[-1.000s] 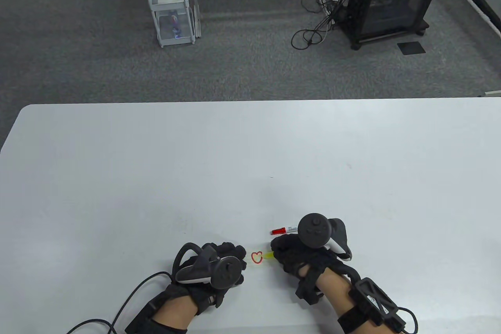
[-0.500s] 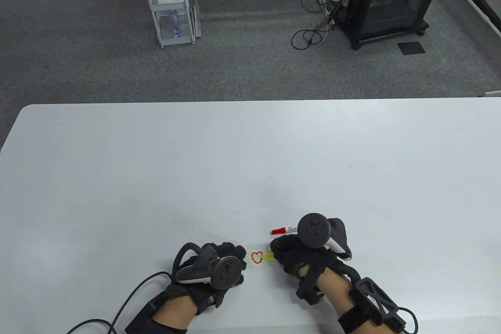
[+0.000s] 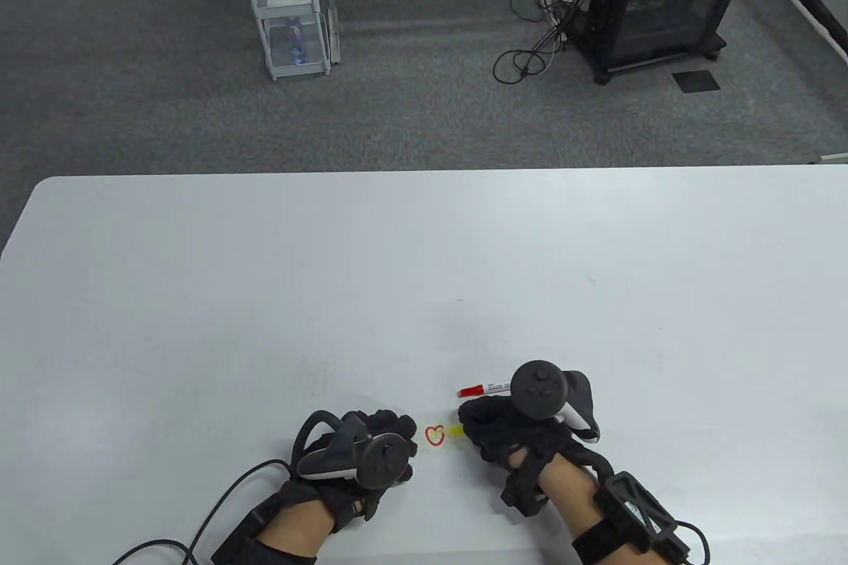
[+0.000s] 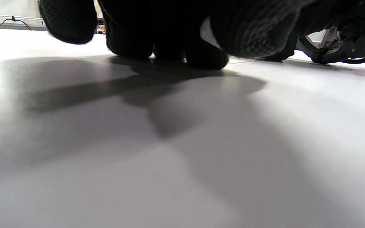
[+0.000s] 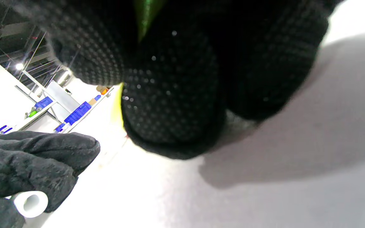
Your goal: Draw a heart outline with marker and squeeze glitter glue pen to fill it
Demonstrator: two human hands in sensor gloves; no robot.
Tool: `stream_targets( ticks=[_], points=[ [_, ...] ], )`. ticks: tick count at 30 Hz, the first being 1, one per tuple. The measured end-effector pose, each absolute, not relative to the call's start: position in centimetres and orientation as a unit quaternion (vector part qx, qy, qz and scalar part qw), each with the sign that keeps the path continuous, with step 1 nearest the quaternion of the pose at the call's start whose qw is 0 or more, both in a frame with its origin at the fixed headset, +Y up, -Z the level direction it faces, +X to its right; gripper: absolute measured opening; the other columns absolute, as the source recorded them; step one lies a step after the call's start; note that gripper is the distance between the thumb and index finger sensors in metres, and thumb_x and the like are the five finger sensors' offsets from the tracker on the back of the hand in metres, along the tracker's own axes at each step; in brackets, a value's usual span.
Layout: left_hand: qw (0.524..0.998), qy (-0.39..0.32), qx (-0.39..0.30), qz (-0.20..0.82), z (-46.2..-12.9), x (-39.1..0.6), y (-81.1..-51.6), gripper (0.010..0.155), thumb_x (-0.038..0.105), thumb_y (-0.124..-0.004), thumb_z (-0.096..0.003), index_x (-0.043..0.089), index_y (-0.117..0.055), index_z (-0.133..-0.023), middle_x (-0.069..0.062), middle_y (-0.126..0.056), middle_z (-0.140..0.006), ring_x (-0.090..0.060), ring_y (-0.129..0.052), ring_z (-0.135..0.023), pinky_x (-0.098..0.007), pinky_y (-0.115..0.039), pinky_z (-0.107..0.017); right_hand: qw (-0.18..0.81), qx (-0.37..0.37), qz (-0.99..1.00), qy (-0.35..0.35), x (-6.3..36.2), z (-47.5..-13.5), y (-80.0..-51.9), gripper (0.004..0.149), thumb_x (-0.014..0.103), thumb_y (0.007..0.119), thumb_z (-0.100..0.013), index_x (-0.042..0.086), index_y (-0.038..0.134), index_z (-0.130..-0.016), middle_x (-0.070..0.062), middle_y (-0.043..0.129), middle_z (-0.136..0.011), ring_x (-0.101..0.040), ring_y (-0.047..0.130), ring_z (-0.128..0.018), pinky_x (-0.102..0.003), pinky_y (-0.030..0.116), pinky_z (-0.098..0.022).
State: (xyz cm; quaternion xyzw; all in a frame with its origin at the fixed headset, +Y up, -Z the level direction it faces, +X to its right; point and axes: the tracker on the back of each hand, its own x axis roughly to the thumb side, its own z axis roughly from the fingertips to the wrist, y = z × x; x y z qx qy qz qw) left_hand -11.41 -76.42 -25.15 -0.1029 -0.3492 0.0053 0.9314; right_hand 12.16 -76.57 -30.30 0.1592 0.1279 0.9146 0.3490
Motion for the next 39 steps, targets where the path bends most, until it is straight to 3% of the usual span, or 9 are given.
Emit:
stream_targets(
  ticks=[39],
  points=[
    [0.931,-0.349,-0.103,0.007,-25.17,-11.47,-76.39,0.046,0.049,-0.075,-0.0499,0.025,-0.078,-0.09,0.0,-0.071,-0.111,-0.029,-0.072,-0.102,-0.056,-0.066,-0.069,0.311,0.196,0.919,0.141,11.19,-30.1,-76.39,0.045,0.033,0.087,-0.043,0.01,0.091,-0.081,-0.011,0.104,-0.057,-0.013,0.11,-0.029,-0.037,0.096,-0.029]
  ],
)
